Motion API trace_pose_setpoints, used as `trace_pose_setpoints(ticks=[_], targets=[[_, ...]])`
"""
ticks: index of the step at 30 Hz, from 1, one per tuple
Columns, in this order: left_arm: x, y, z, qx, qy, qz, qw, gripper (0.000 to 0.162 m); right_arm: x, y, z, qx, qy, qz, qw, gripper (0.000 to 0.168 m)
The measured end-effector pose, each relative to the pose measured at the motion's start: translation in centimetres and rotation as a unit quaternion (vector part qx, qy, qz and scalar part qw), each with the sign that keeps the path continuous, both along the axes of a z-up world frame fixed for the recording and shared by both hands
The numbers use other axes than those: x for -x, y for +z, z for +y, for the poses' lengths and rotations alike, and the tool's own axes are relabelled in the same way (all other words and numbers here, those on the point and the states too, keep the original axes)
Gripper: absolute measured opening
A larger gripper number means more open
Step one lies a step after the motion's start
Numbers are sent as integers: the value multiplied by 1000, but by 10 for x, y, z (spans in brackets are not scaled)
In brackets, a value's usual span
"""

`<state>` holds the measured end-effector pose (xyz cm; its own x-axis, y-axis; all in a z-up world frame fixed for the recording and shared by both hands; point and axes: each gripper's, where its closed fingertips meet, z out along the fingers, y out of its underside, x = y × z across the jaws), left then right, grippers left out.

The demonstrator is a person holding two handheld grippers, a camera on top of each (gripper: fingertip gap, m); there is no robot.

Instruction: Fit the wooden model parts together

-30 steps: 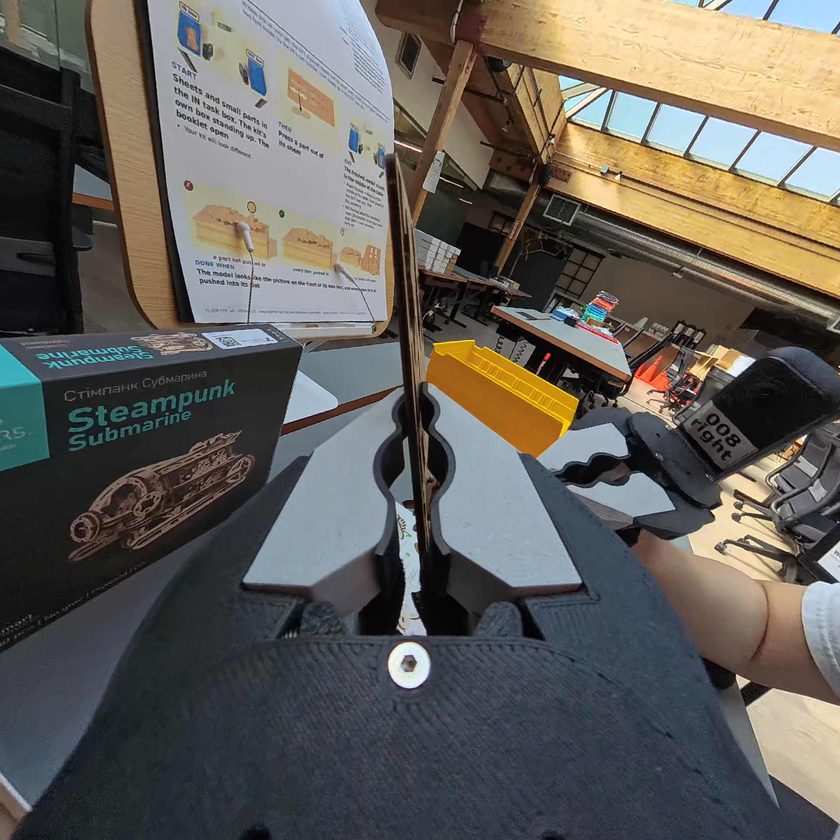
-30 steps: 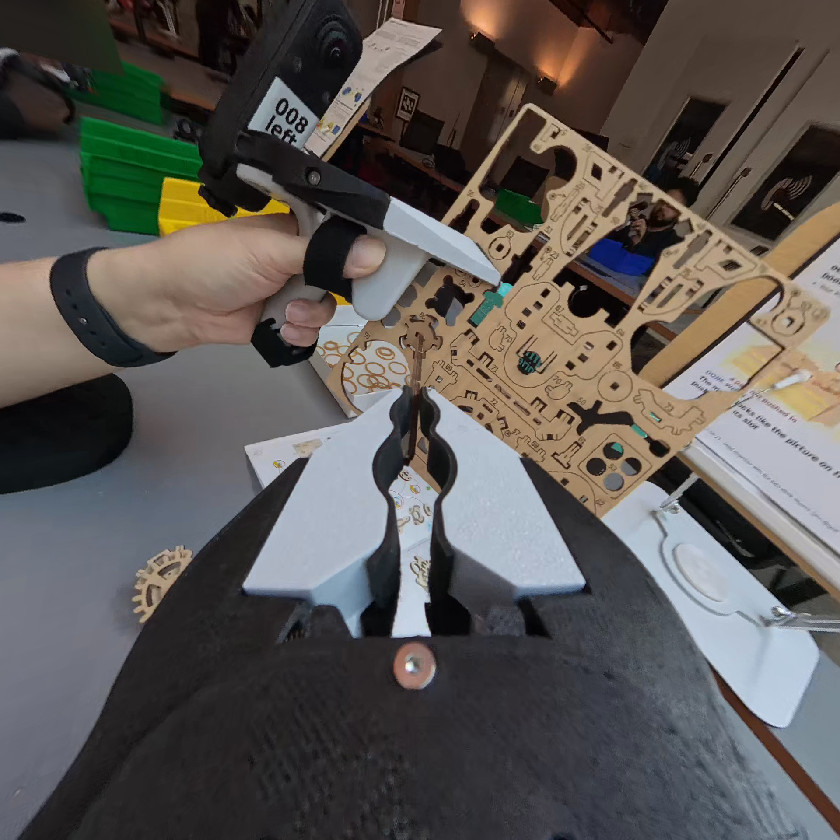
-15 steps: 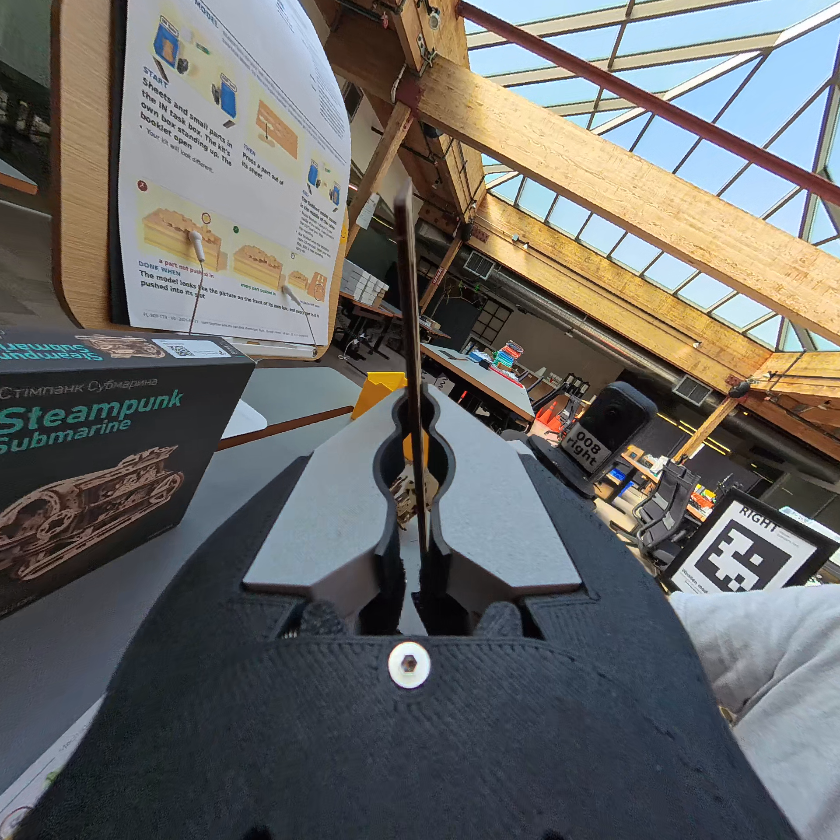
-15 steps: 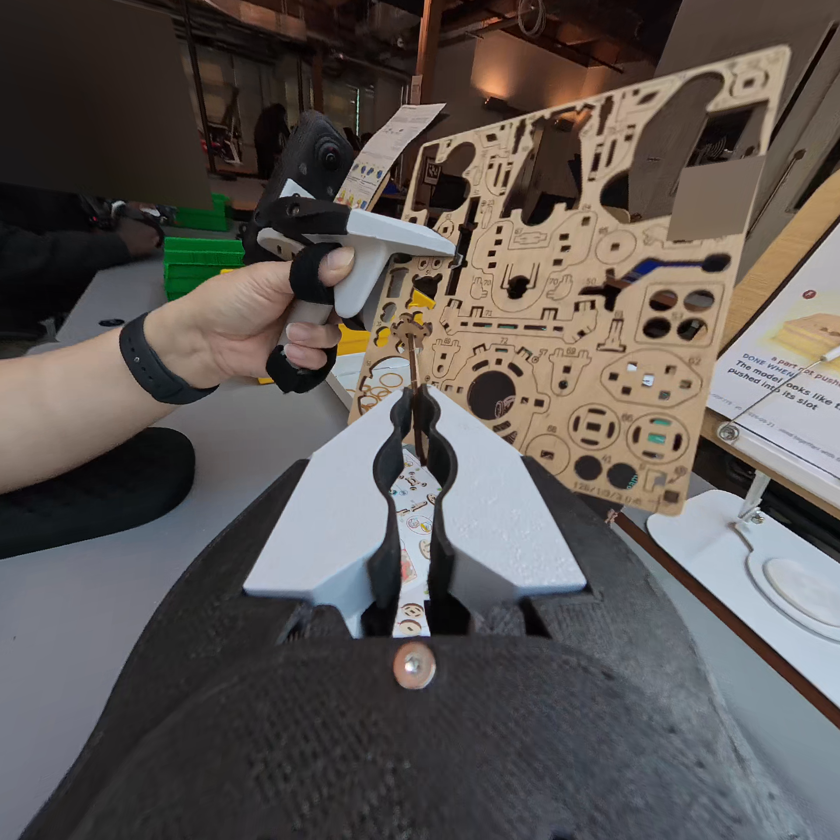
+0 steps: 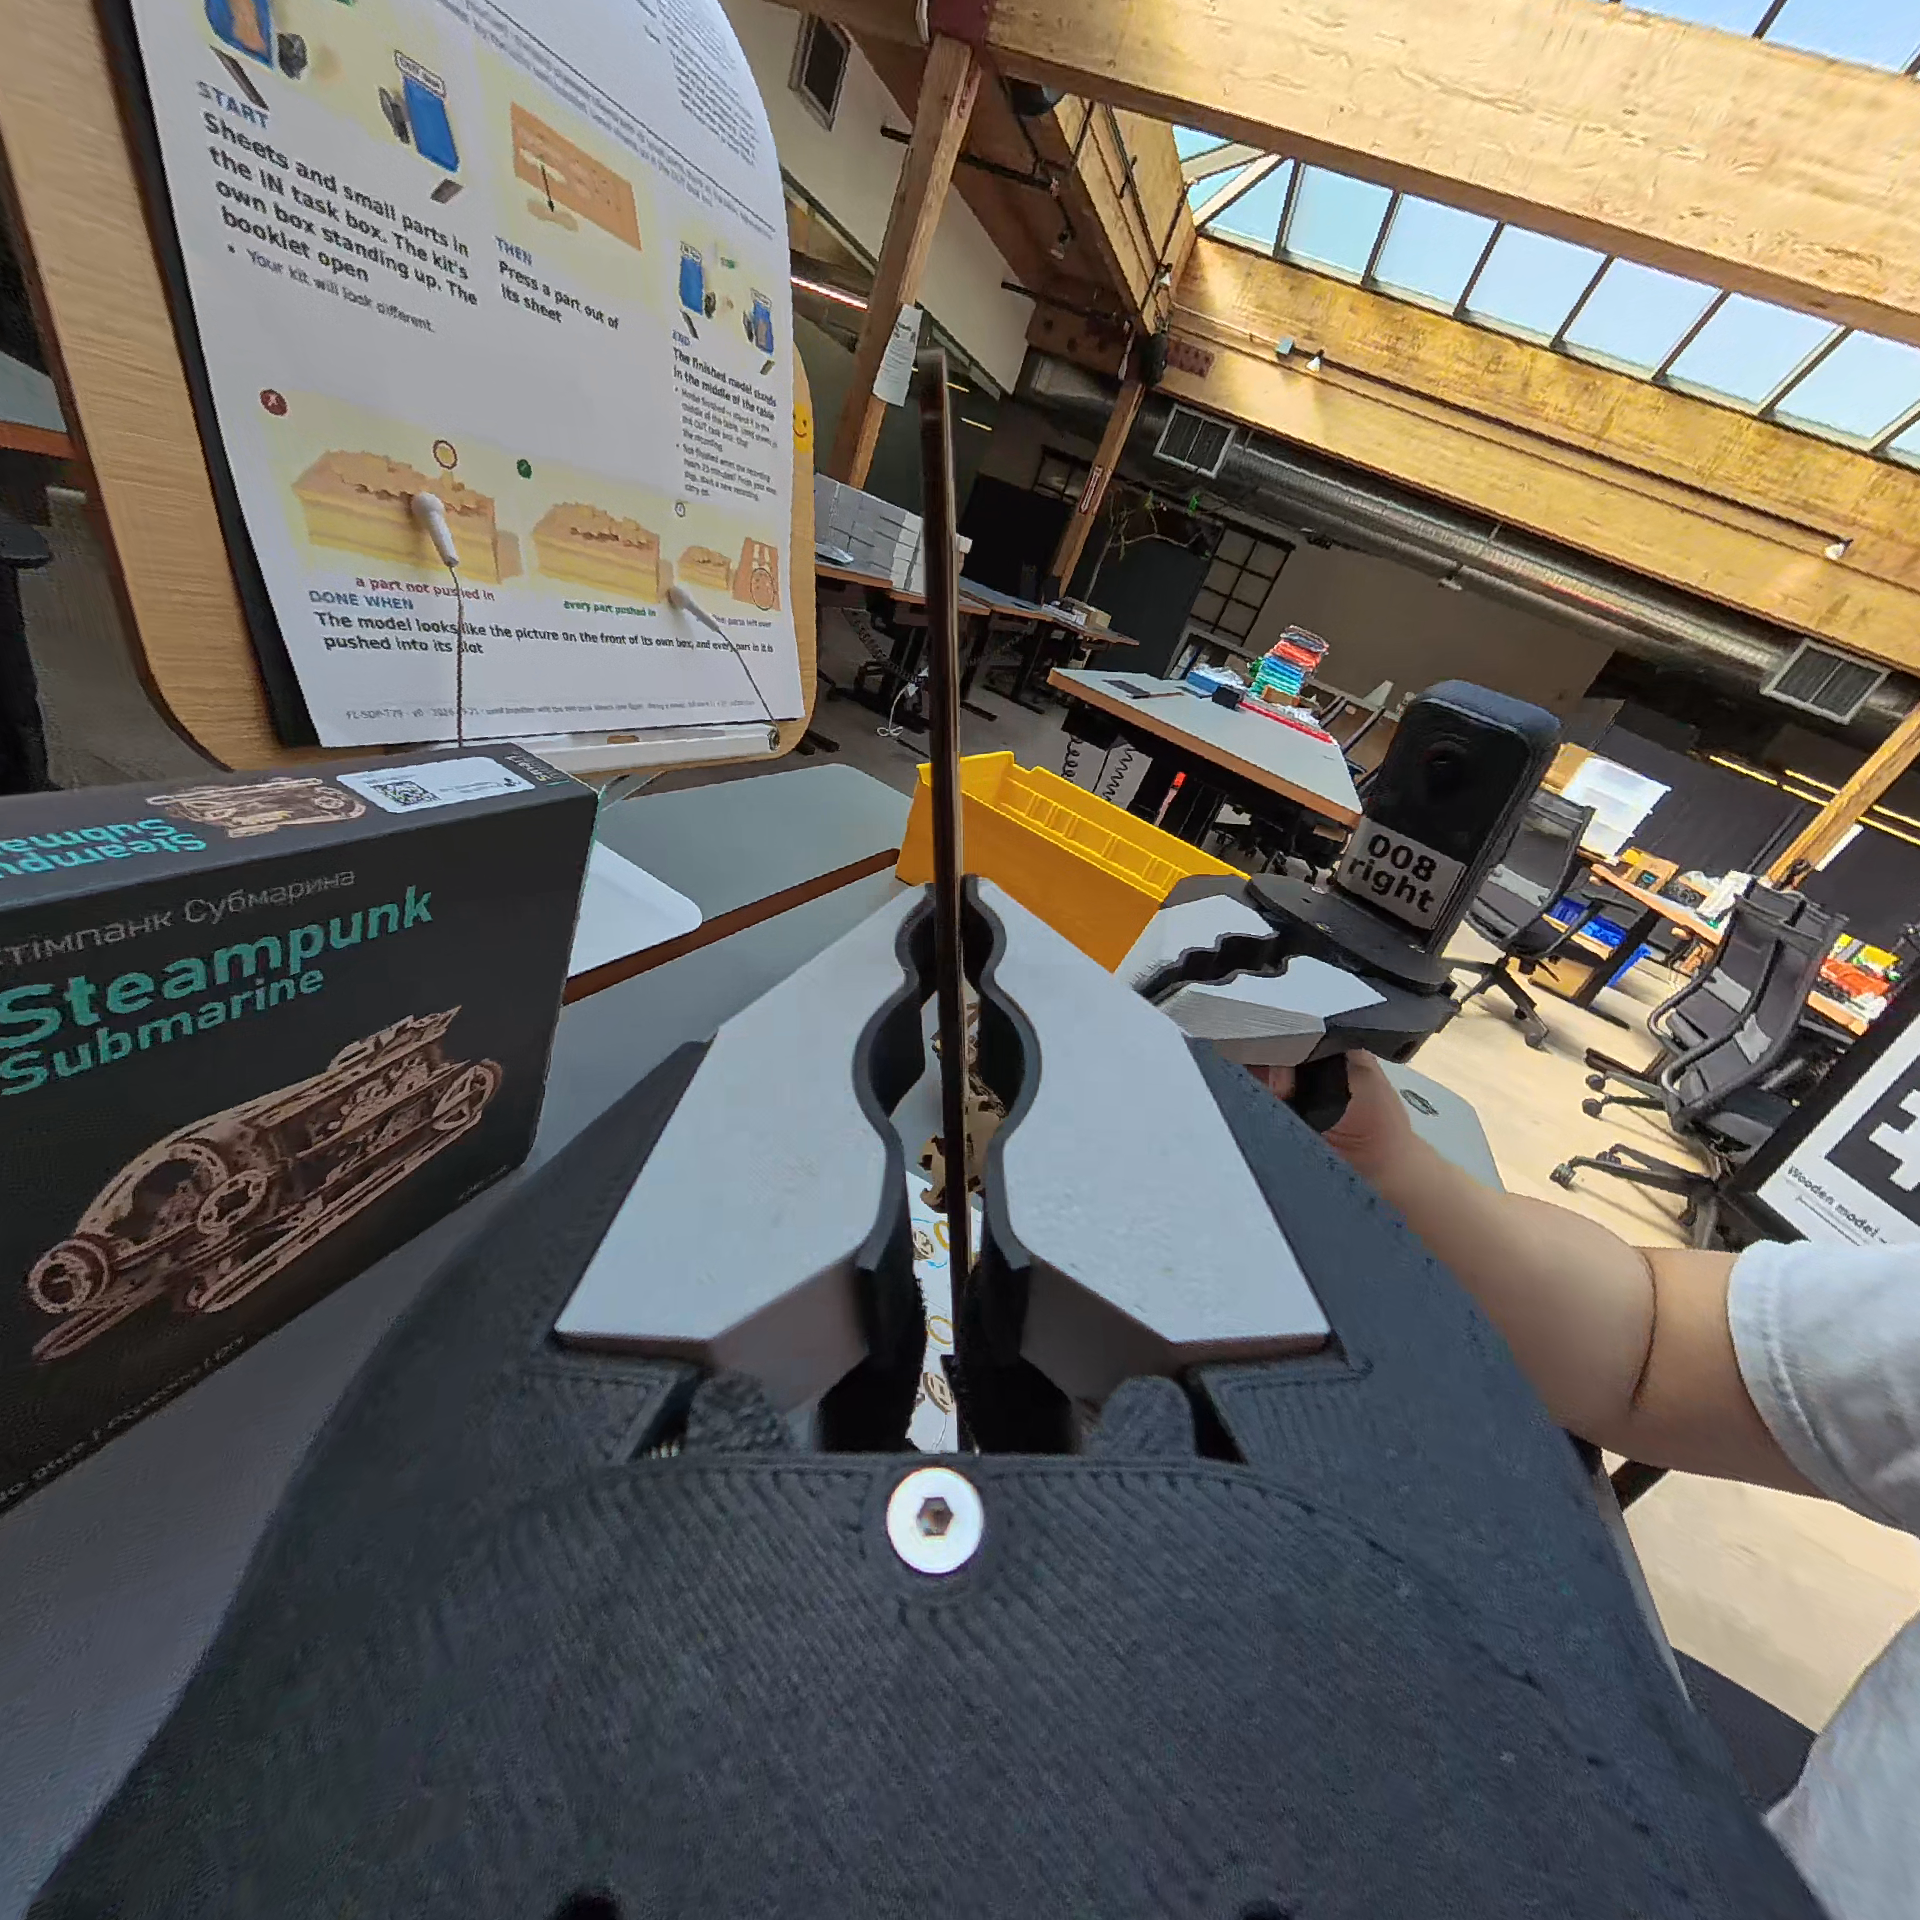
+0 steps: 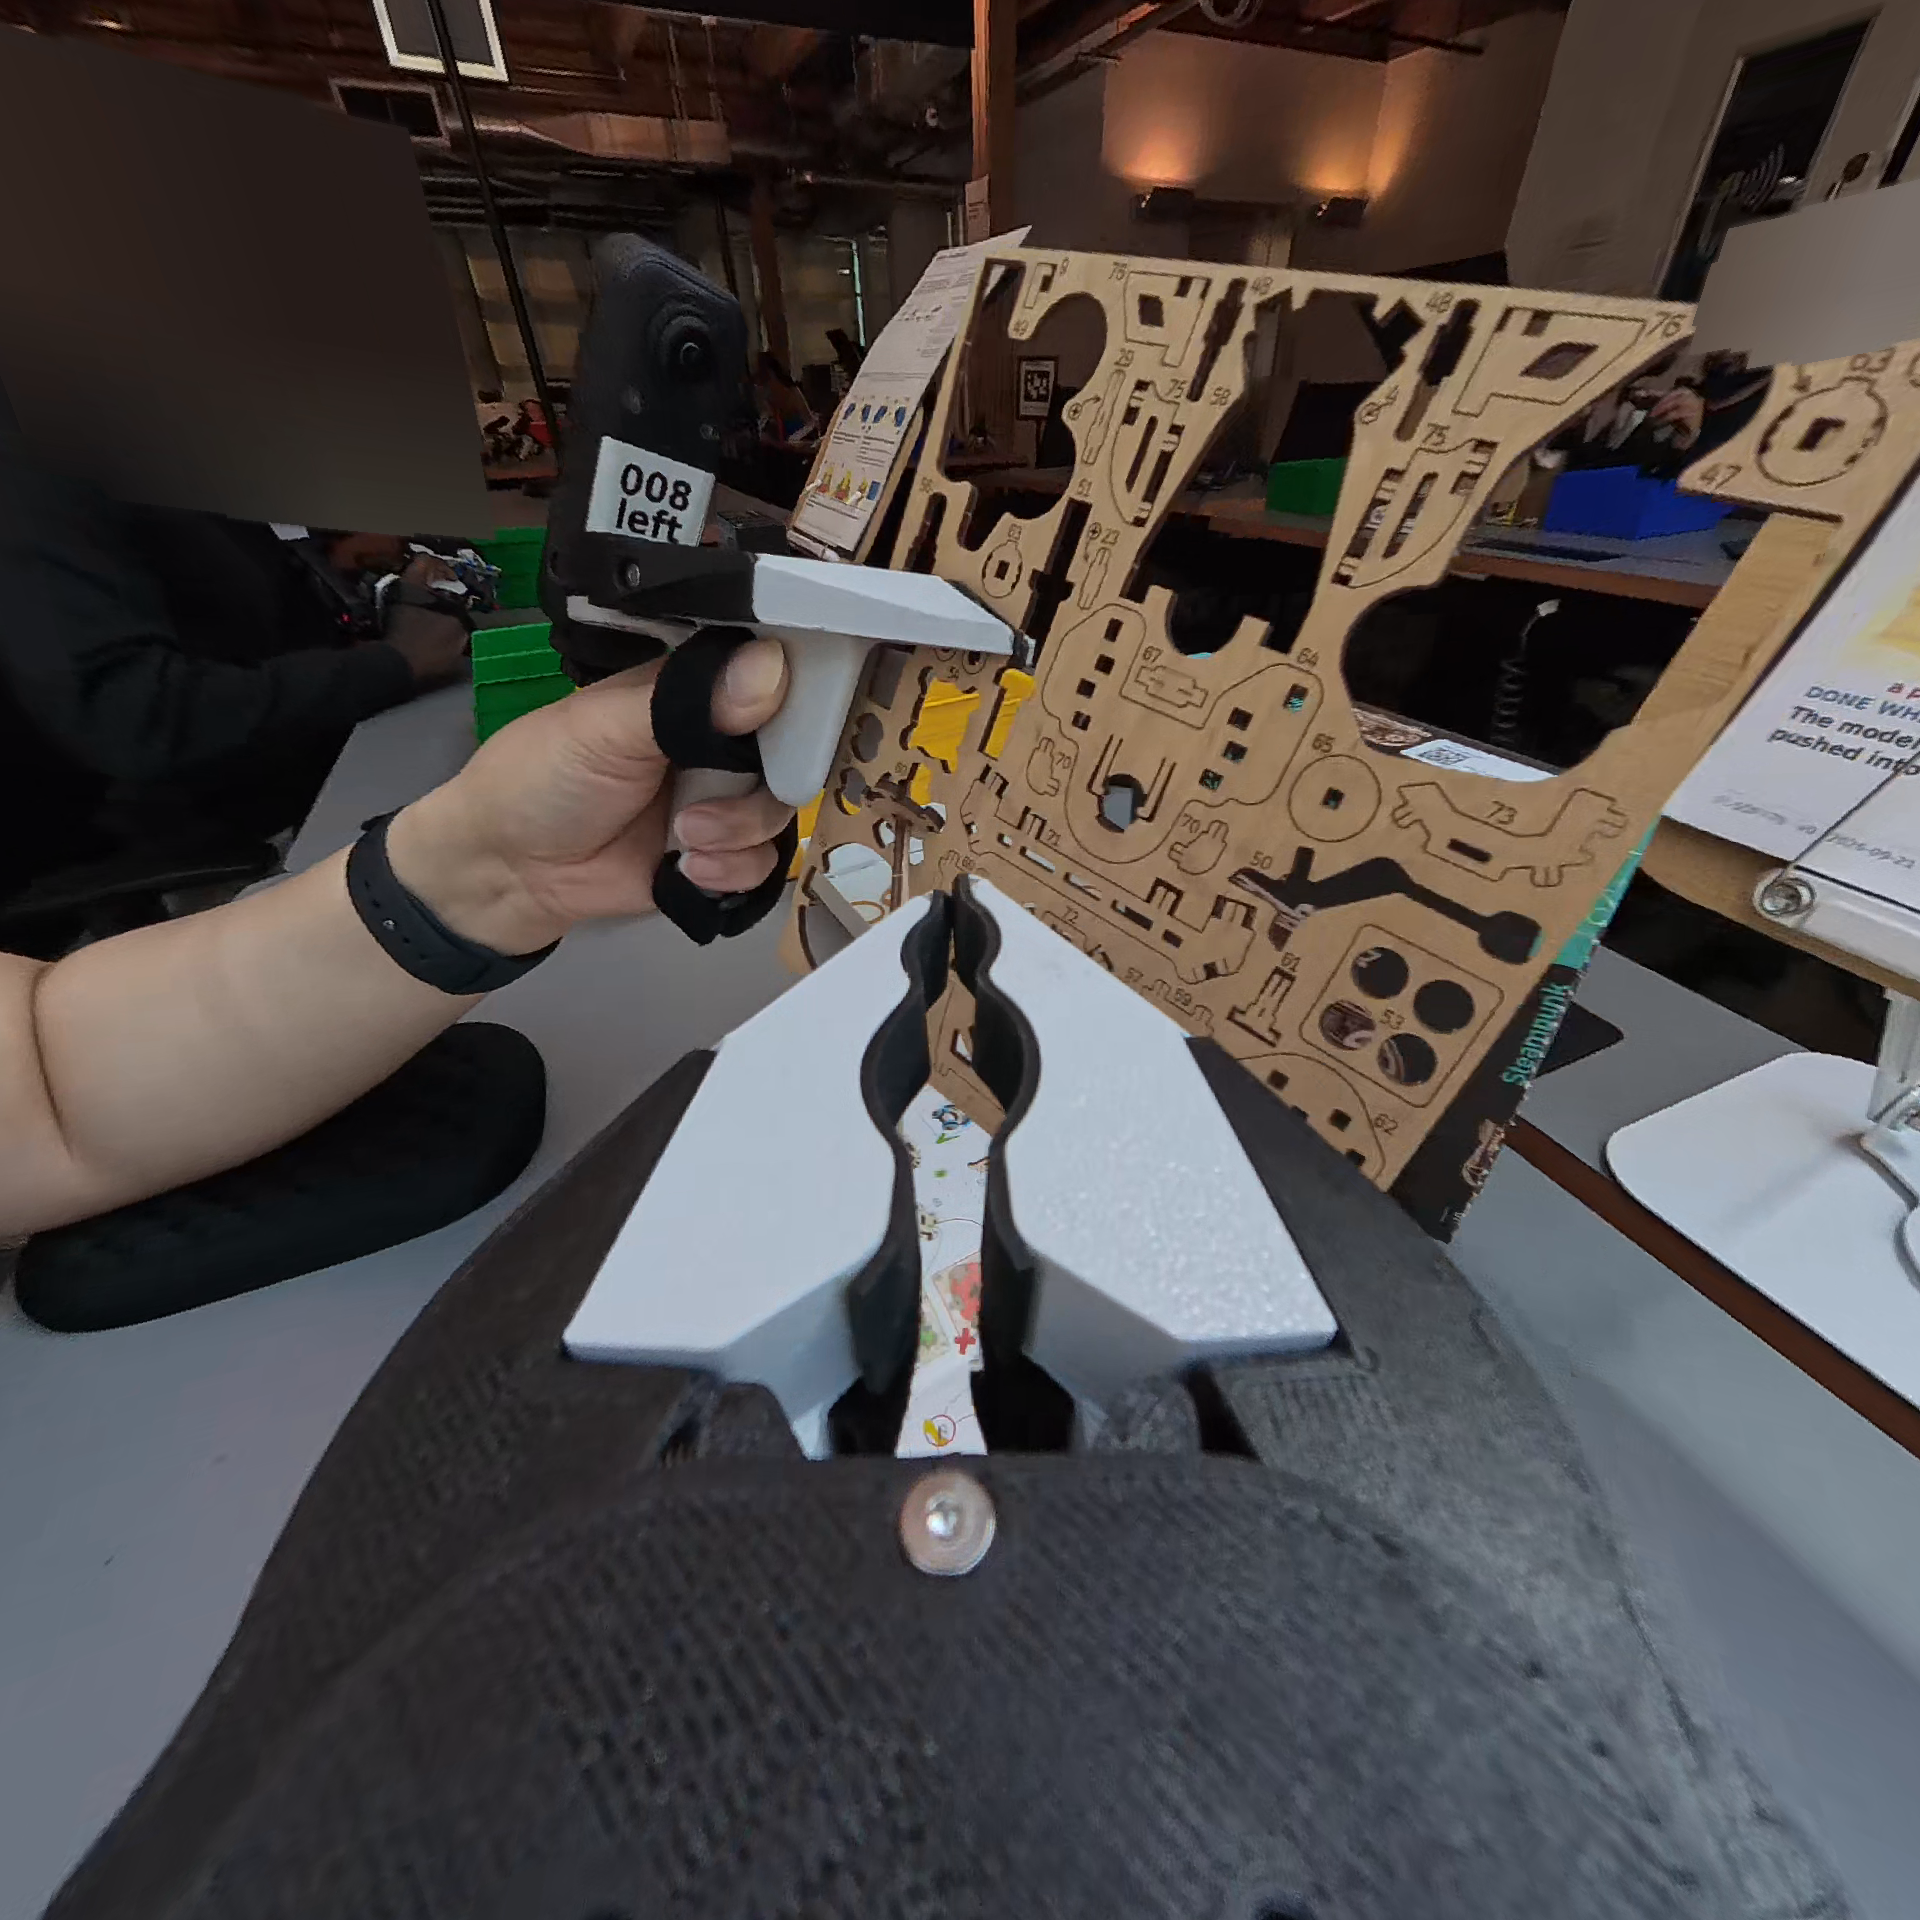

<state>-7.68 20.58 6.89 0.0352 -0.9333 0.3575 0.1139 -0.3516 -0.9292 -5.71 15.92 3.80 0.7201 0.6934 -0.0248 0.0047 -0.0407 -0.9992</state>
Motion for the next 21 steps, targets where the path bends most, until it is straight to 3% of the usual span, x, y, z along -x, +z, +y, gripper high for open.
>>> trace_pose_setpoints(ticks=[2,4,6,10,13,16,21], targets=[[2,0,4,-1,9,-1,1000,0,8,3,-5,11,27,-1,1000,2],[0,-1,3,-13,19,7,1000,0,14,-5,-4,21,16,-51,998,22],[-2,-2,2,-24,30,12,999,1,17,-18,1,16,-16,-117,993,28],[-5,-1,-2,-12,20,-1,1000,0,18,-47,7,22,-51,-223,973,2],[-8,-4,-5,-36,20,11,999,0,16,-43,6,17,-58,-218,974,0],[-12,-7,-11,-94,23,39,995,1,22,-30,-5,73,-24,-150,986,1],[-12,-6,-16,-101,4,48,994,1,18,-35,-7,98,-15,-168,981,1]])
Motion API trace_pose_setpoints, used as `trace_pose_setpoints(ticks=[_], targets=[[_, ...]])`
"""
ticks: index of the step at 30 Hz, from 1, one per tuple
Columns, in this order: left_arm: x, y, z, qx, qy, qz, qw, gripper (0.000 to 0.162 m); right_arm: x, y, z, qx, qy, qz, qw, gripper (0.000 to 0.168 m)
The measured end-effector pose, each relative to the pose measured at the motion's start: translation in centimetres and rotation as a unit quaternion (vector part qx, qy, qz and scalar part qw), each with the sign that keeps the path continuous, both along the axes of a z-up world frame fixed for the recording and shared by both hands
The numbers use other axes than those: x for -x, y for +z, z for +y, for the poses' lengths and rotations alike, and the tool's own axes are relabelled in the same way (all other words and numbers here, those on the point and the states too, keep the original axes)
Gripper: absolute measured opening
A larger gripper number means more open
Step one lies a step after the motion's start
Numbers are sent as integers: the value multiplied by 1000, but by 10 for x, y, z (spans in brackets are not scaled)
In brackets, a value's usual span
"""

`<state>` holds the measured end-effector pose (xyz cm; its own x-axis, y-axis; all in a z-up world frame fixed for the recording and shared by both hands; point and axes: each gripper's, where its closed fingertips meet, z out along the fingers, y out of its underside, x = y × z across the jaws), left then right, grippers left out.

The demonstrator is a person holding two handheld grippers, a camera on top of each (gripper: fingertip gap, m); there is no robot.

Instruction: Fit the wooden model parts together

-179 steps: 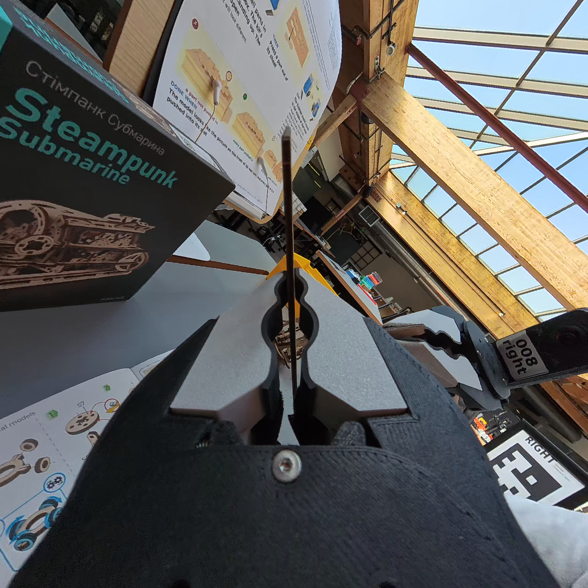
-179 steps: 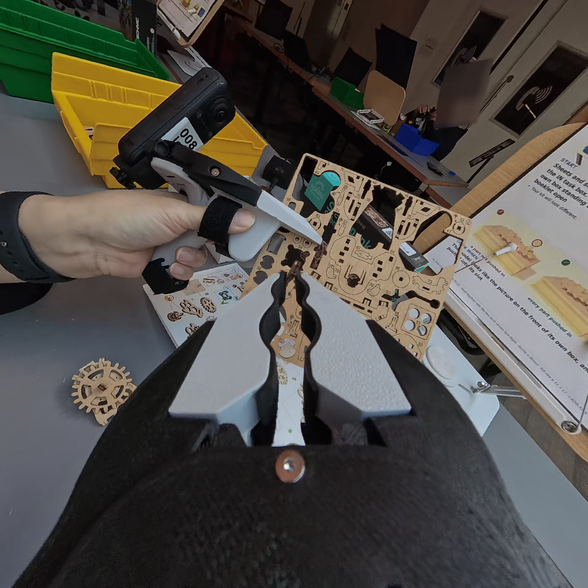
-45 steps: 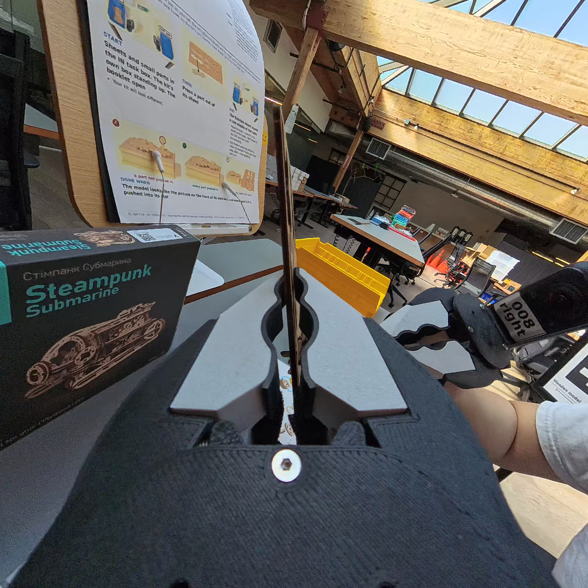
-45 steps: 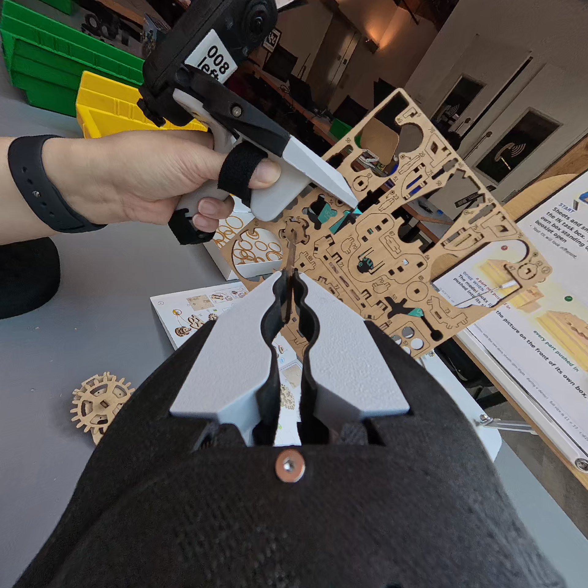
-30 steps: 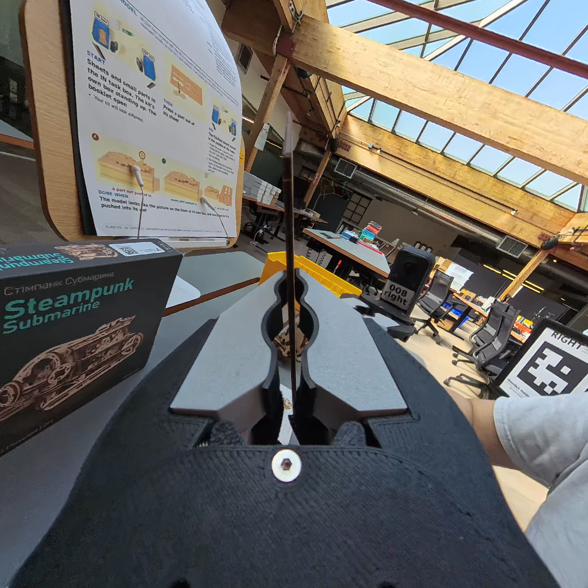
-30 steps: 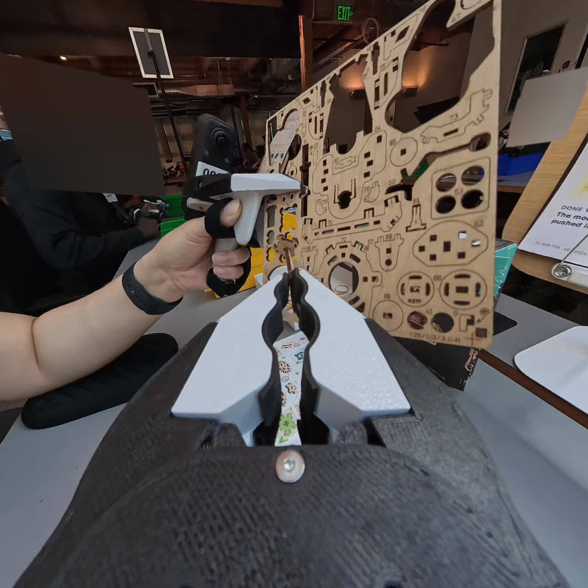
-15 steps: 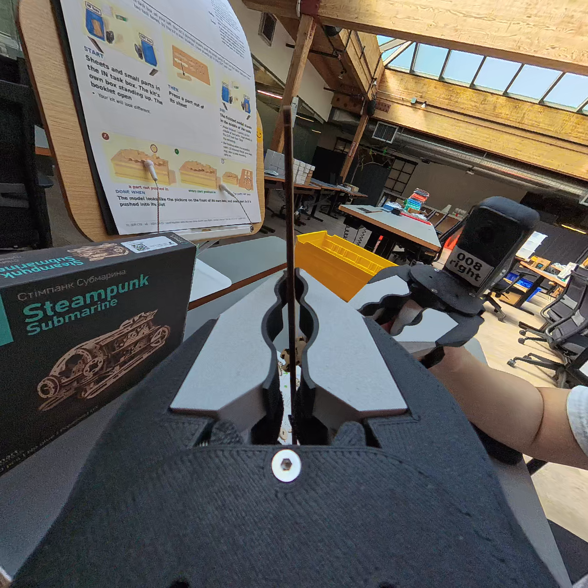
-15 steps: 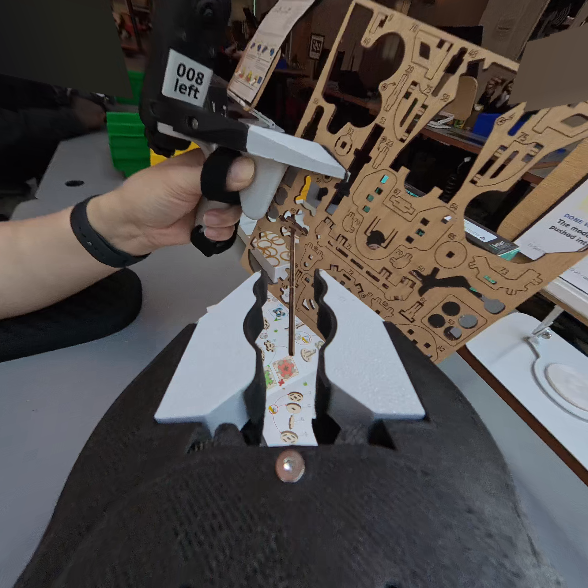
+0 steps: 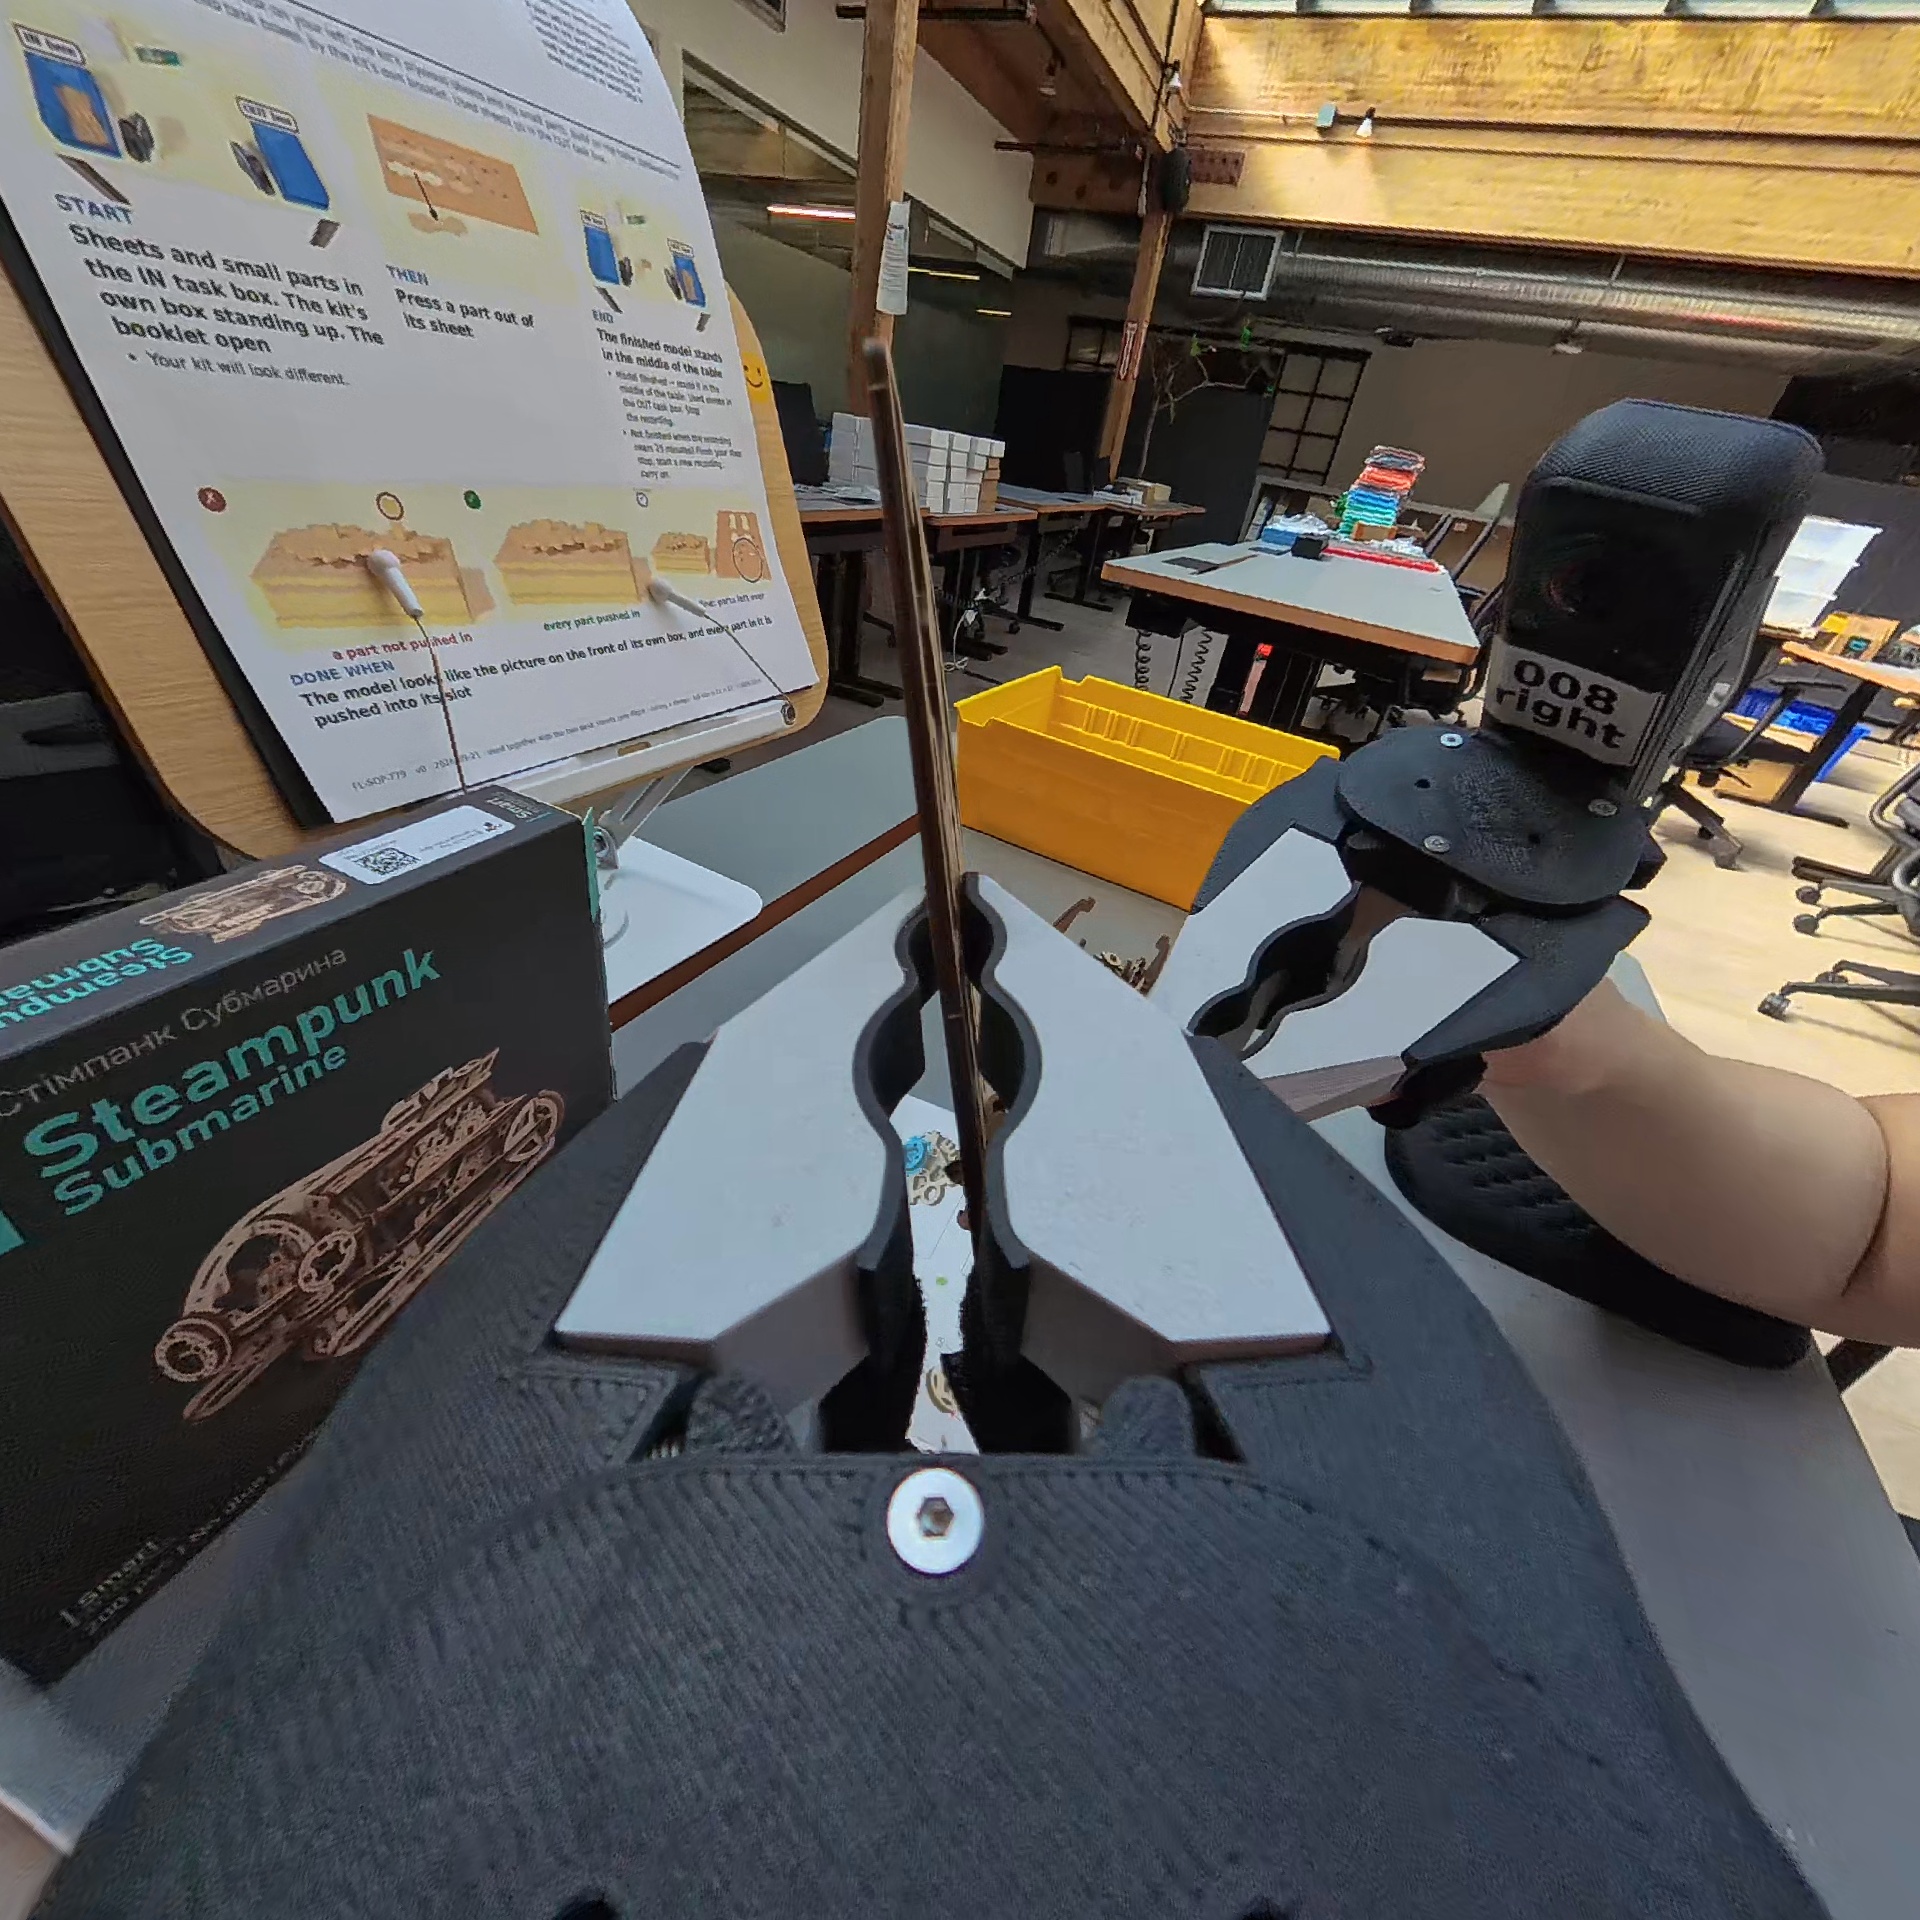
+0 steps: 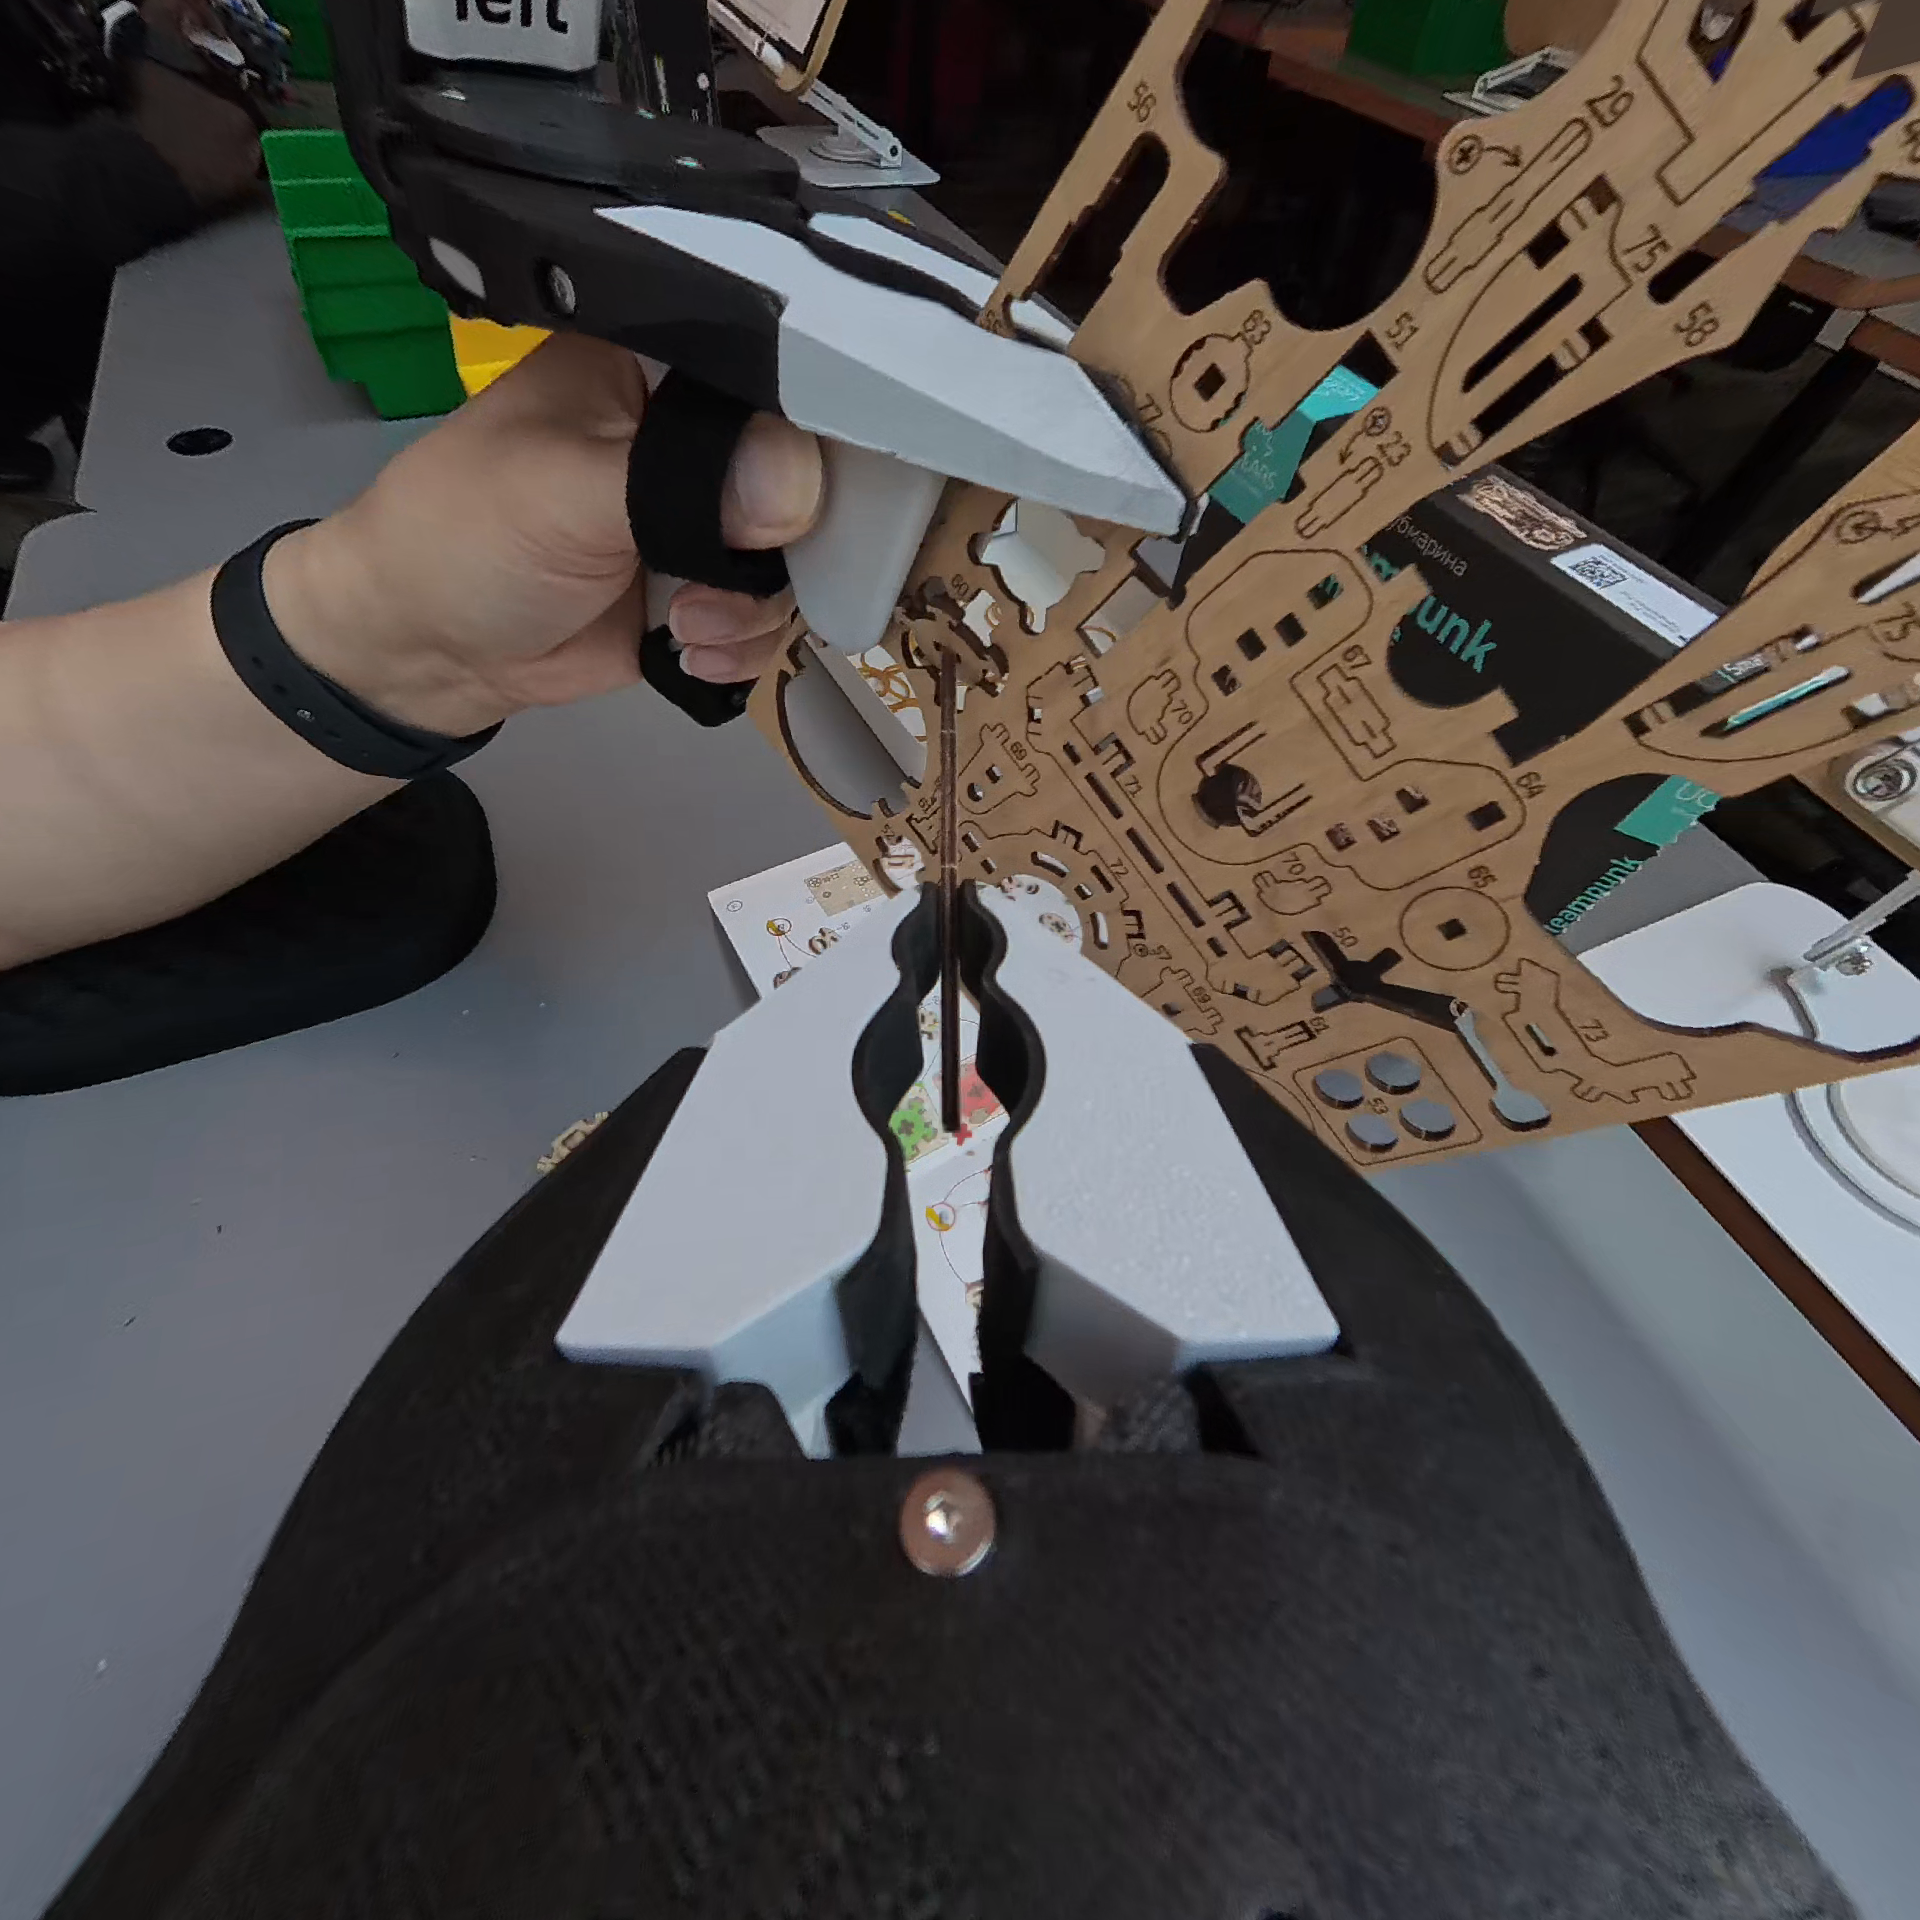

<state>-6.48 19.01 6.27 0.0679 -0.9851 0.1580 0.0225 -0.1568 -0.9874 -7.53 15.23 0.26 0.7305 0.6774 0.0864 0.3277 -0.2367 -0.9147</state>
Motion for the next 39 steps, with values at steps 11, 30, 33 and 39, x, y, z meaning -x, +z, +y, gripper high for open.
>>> trace_pose_setpoints(ticks=[11,30,33,39], targets=[[22,20,16,132,-42,-99,985,1,-3,30,-1,-56,86,222,970,1],[69,-13,38,273,39,-39,961,0,-50,69,-32,0,144,195,970,1],[73,-25,50,326,56,-56,942,0,-57,70,-30,14,131,211,969,1],[137,-33,22,414,26,-35,909,0,-53,69,-35,34,138,215,966,1]])
